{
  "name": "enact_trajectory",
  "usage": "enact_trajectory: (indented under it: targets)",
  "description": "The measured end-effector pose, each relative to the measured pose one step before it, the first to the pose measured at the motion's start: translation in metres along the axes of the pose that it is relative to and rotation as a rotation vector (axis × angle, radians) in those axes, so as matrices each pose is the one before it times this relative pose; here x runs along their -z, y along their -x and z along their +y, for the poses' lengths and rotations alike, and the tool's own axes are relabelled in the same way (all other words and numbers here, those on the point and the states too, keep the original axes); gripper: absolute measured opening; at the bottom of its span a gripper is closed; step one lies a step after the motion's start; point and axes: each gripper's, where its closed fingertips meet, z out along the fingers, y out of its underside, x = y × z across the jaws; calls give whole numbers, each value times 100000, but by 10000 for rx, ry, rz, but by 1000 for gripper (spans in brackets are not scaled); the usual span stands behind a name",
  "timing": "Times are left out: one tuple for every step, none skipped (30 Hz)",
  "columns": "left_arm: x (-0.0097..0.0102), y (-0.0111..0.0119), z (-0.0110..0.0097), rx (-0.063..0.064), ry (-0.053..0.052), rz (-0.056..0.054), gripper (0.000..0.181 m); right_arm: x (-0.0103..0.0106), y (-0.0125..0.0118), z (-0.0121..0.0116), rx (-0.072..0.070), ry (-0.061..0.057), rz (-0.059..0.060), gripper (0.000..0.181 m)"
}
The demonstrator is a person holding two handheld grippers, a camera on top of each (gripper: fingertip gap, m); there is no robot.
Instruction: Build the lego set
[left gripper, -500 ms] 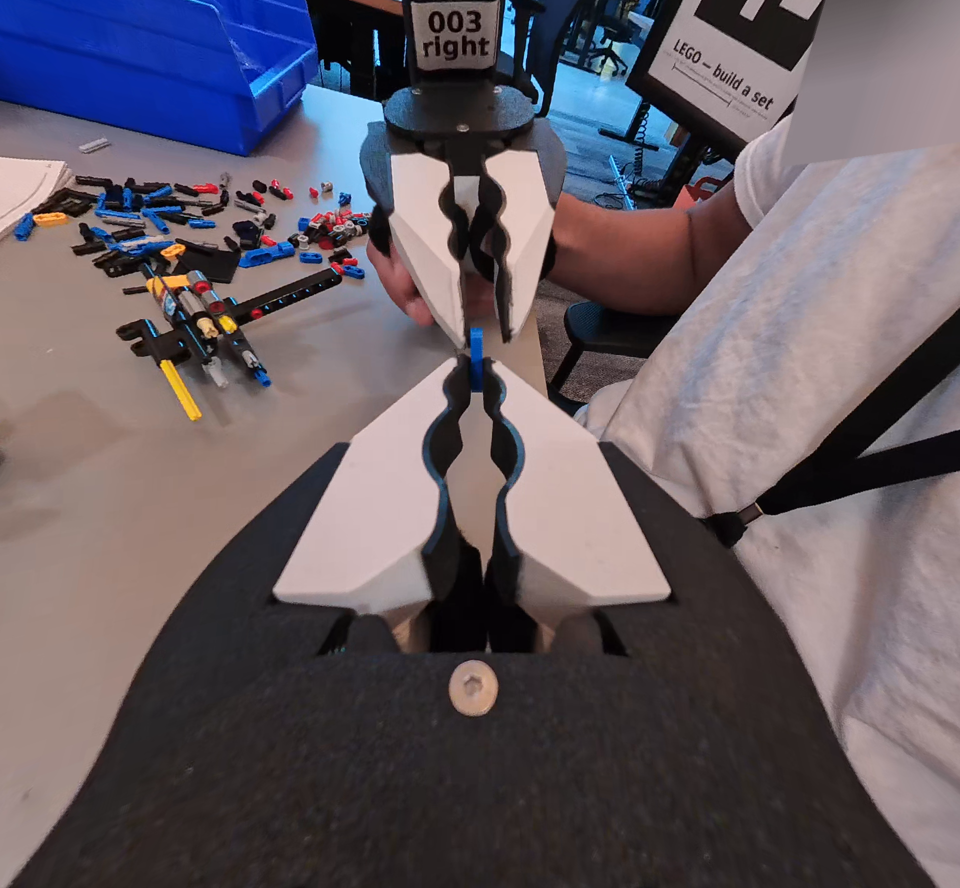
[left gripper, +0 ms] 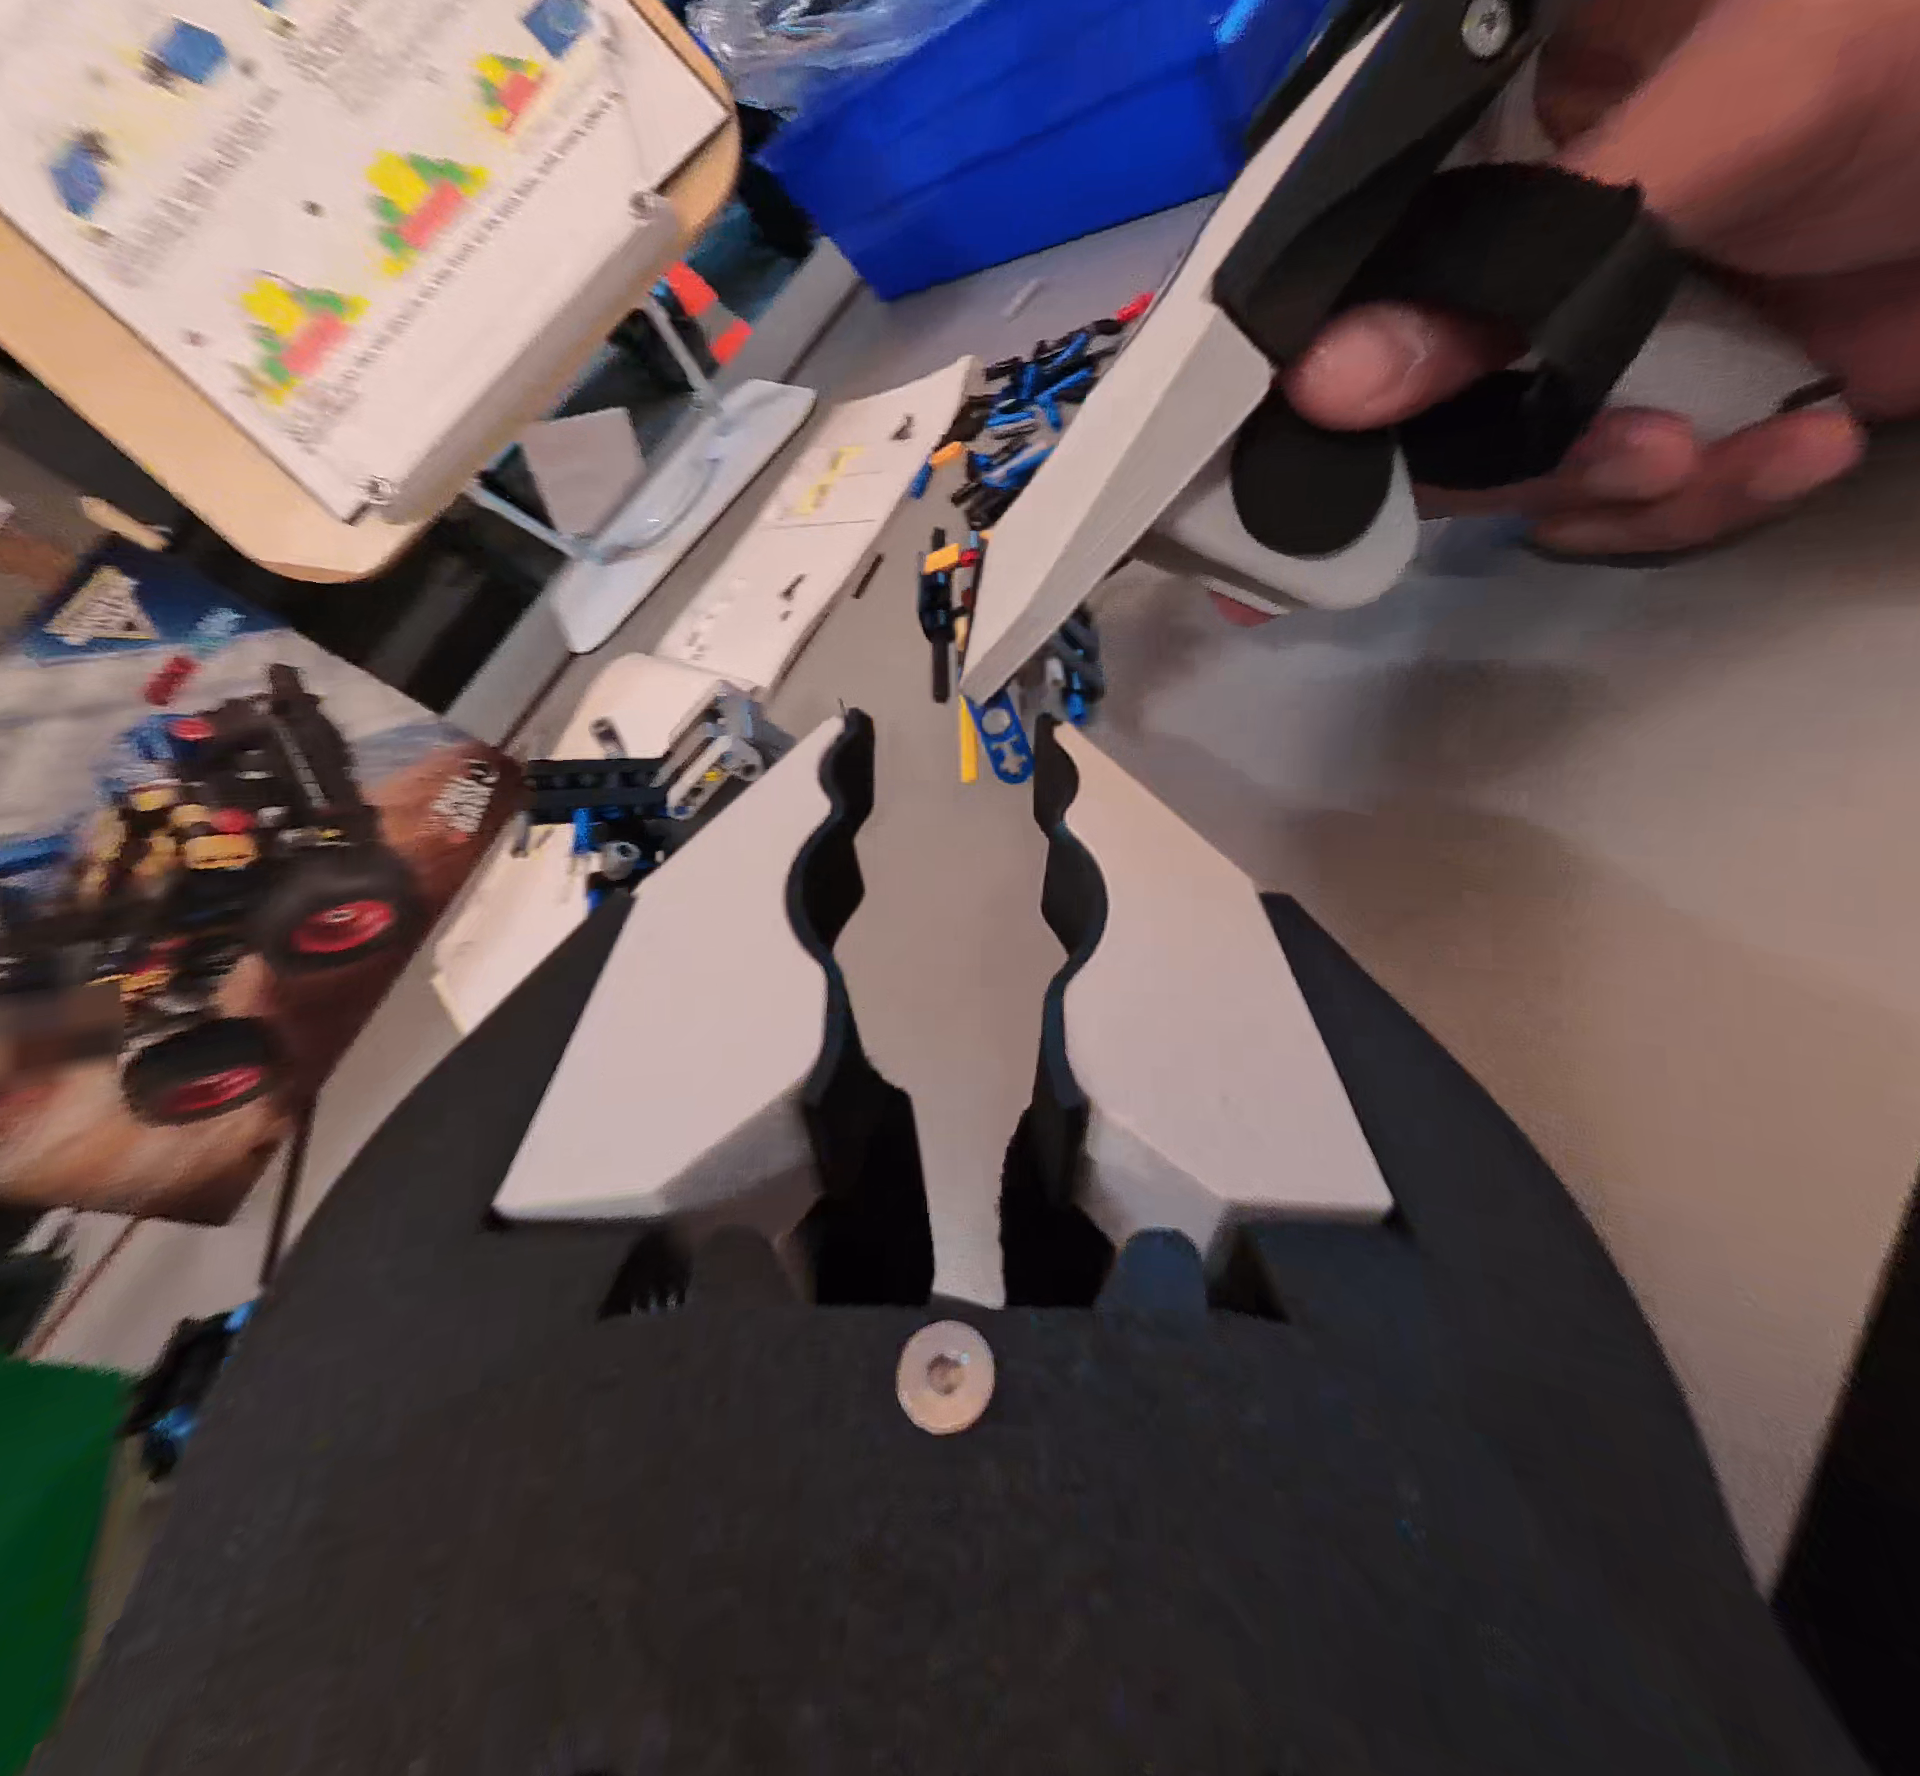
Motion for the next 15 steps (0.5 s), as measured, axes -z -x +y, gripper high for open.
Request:
enact_trajectory:
  targets:
    - [-129, 138, 44, -89, 18, -250, 30, -8, -59, -46, -58, -74, 60, 2]
    - [-125, 66, 21, 2, -4, -143, 30, -33, 83, -67, -62, -57, -29, 2]
    - [-57, 11, -99, 55, -106, -81, 29, -19, -28, -96, -72, -82, 42, 2]
    - [-38, -201, -93, 82, -115, 70, 24, 11, -95, -113, -36, -88, 83, 2]
    - [-63, -326, -25, 94, -64, 170, 21, -2, 61, -82, -18, -69, -25, 2]
    - [-71, -146, 4, 79, -51, 77, 17, -10, -27, -17, -54, -30, 16, 2]
    - [-23, 51, -24, 38, -73, -35, 13, 58, -199, -118, -41, -128, 123, 2]
    - [25, 117, -61, 38, -77, -51, 9, 36, -84, -56, -42, -76, 25, 3]
    - [29, 103, -17, 86, -21, 4, 7, 18, 25, -11, -73, -10, -54, 3]
    - [46, 114, -18, 111, -14, 23, 6, 43, 1, -17, -53, 17, -29, 3]
    - [61, 120, -33, 84, -23, 26, 6, 22, -4, -7, 66, 10, 13, 3]
    - [79, 130, -45, 4, -32, -30, 6, -3, -64, 6, 201, 8, 100, 3]
    - [42, 69, 21, -162, -1, -106, 6, -22, 40, -43, 269, -13, 95, 3]
    - [0, 70, 81, -247, 53, -183, 6, -87, 112, 13, 230, 13, 86, 3]
    - [7, -30, -31, -253, -12, -147, 6, -94, -6, 66, 160, 54, 124, 3]
